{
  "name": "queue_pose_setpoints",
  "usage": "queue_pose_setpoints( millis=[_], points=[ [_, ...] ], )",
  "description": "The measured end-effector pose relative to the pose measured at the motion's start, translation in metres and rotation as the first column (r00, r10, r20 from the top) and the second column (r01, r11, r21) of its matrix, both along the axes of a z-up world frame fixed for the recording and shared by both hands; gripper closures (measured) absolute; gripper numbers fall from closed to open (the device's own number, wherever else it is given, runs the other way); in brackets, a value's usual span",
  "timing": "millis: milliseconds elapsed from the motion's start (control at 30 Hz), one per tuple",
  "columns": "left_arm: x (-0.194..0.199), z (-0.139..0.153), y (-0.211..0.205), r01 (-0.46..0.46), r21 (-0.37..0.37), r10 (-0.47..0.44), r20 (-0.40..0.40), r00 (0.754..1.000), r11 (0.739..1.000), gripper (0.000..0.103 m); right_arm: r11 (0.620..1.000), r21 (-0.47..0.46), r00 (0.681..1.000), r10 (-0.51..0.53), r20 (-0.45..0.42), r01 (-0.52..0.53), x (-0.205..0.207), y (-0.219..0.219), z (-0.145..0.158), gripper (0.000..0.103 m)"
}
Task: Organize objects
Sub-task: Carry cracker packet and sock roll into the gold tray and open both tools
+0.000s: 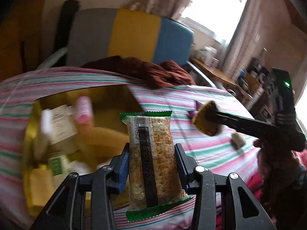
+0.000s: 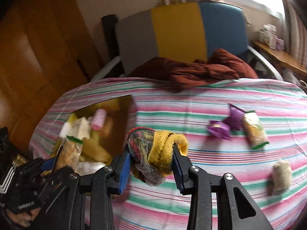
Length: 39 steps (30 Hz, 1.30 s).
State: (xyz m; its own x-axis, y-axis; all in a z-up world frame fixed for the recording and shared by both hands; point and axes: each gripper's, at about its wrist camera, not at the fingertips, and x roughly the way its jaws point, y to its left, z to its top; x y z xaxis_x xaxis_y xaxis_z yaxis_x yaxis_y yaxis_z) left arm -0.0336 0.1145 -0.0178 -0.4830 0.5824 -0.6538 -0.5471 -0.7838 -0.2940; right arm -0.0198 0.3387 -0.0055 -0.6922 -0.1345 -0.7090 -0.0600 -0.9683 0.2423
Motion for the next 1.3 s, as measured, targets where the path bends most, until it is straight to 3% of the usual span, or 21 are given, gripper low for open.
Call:
queue_pose_setpoints(
  millis=[267, 500, 600, 767, 900, 1133, 1300],
  points=[
    [-0.014, -0.013, -0.070, -0.182, 0.013, 0.181, 0.026, 0.983, 0.983, 0.059, 0.994, 0.003, 0.994, 0.114, 0.002, -0.114, -0.007, -0.054, 0.004, 0.065],
    [-0.016, -0.019, -0.105, -0.260, 0.032, 0.259, 0.043, 0.965, 0.965, 0.059, 0.980, -0.029, 0.980, 0.196, 0.038, -0.195, -0.007, -0.089, -0.008, 0.065],
    [-0.019, -0.018, -0.108, -0.267, 0.049, 0.264, 0.051, 0.963, 0.963, 0.059, 0.970, -0.067, 0.970, 0.238, 0.046, -0.234, -0.007, -0.103, -0.013, 0.064],
    [-0.025, -0.017, -0.103, -0.259, 0.046, 0.257, 0.043, 0.965, 0.965, 0.058, 0.955, -0.096, 0.954, 0.290, 0.080, -0.282, -0.013, -0.127, -0.029, 0.047],
    [-0.028, -0.022, -0.100, -0.264, 0.036, 0.262, 0.050, 0.964, 0.964, 0.043, 0.954, -0.097, 0.950, 0.294, 0.107, -0.285, -0.015, -0.132, -0.039, 0.035],
    [-0.029, -0.028, -0.112, -0.321, 0.008, 0.320, 0.055, 0.946, 0.947, 0.043, 0.957, -0.108, 0.954, 0.280, 0.102, -0.270, -0.008, -0.124, -0.037, 0.035],
    [-0.023, -0.019, -0.117, -0.352, -0.006, 0.353, 0.016, 0.936, 0.936, 0.035, 0.961, -0.090, 0.957, 0.269, 0.107, -0.261, -0.007, -0.125, -0.036, 0.035]
  ],
)
